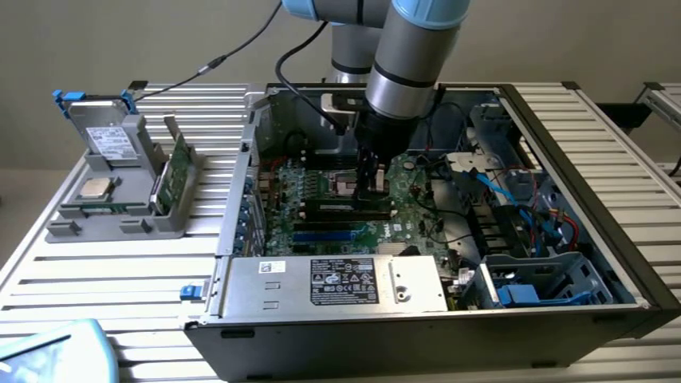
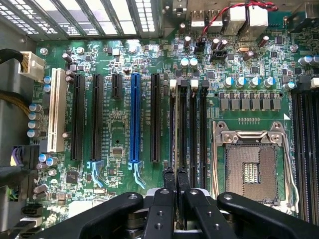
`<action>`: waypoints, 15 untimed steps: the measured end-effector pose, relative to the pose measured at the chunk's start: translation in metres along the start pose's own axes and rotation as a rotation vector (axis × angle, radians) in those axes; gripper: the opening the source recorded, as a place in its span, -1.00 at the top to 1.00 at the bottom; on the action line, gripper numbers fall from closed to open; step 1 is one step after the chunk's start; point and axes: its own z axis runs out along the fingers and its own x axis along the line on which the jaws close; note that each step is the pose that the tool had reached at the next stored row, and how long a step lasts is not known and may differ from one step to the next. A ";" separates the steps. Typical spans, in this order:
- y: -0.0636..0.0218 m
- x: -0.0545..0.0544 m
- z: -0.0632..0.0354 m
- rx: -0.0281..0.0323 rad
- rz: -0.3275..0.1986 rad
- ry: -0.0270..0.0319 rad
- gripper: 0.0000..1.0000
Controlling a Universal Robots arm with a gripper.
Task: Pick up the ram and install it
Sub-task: 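Insert the ram into the slot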
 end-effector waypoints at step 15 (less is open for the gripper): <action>0.0001 0.000 0.0002 0.0104 -0.001 0.0002 0.74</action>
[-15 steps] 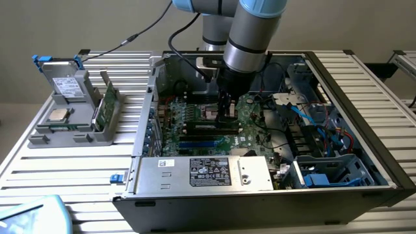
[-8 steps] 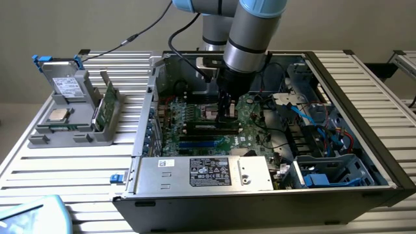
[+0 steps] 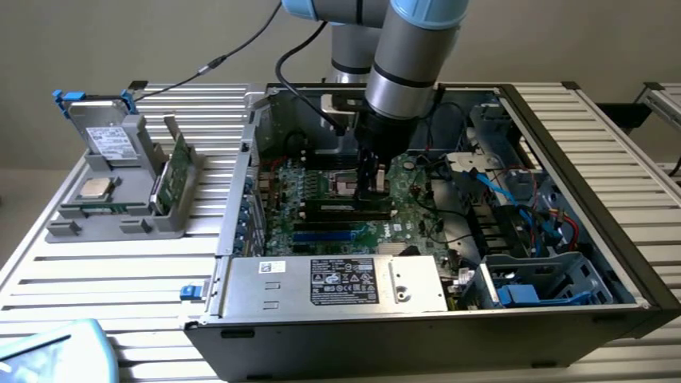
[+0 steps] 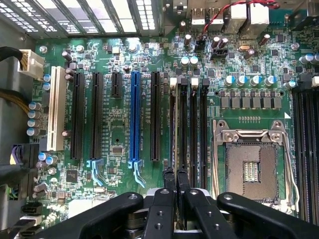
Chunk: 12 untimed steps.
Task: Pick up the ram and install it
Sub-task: 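Insert the ram into the slot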
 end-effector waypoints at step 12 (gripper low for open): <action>0.0038 -0.001 0.0005 0.0002 -0.002 0.0007 0.74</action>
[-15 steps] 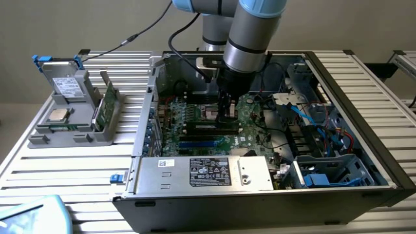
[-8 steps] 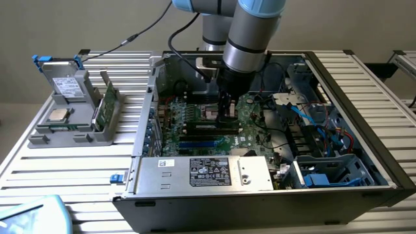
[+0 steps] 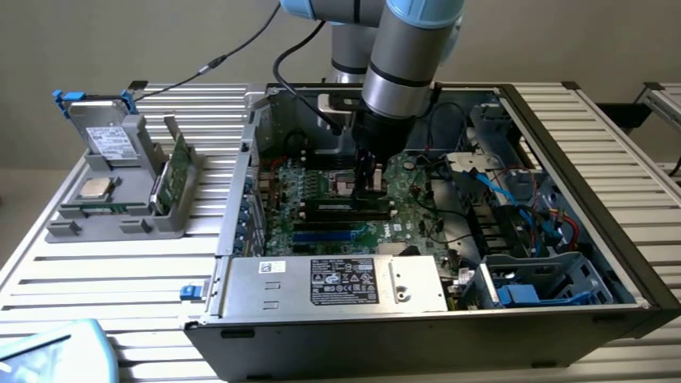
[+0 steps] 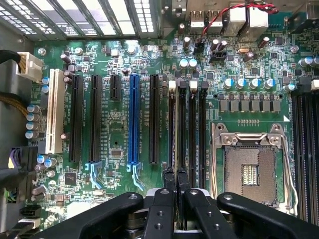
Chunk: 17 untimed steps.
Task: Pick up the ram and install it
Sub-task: 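Insert the ram into the slot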
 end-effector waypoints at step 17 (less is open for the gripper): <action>-0.0010 0.000 0.0001 0.0011 -0.023 0.0038 0.74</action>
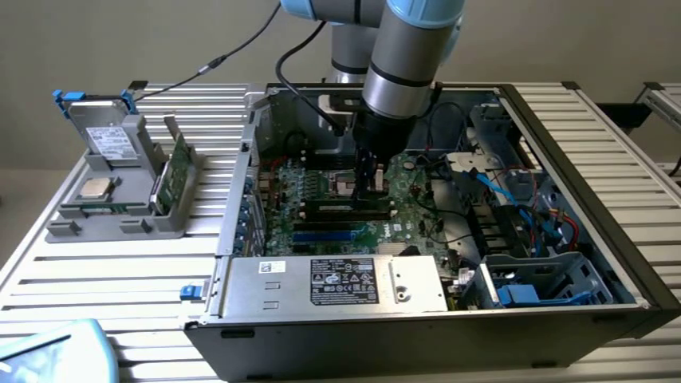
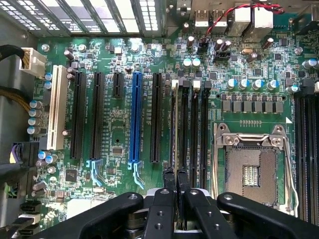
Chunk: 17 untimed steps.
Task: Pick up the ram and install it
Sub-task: 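Insert the ram into the slot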
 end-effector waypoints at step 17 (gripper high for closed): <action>-0.0004 -0.001 0.0021 0.0006 0.001 0.0039 0.74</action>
